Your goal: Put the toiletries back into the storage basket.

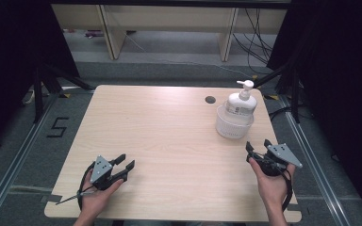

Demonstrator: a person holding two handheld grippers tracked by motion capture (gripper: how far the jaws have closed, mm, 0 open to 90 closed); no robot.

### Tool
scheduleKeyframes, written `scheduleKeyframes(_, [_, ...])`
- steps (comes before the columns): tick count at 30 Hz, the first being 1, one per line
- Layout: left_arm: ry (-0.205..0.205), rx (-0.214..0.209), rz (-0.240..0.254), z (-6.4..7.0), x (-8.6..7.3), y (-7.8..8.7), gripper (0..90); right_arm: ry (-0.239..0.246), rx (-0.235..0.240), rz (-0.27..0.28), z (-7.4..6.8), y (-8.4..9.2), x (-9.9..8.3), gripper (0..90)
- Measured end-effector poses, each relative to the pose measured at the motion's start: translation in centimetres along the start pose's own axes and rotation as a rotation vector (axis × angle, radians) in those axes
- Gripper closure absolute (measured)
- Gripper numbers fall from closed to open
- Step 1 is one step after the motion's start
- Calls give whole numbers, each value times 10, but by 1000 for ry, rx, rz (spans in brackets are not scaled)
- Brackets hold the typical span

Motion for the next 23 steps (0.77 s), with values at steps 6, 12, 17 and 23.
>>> scheduleKeyframes(6, [-1,5,-11,0,-1,1,523,-10,10,-27,1,4,-21,325])
scheduleKeyframes(12, [0,-3,2,1,0,0,523,-20,-6,-24,1,5,-32,328])
scheduleKeyframes(17, [-2,-4,-4,0,0,0,523,12,-11,-3,3,3,-33,329])
scheduleKeyframes(23, [-3,-2,-9,1,0,0,523,-6,-7,-10,1,4,-35,329])
Point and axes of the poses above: each handheld gripper's, and its own axes: y roughly backward along the jaws, x roughly out of its top, z roughly to its right, the point moved 8 cm from there along -y, roughly forward along the jaws, and after that the axes turned 5 degrees about -z, right-handed, at the moved point
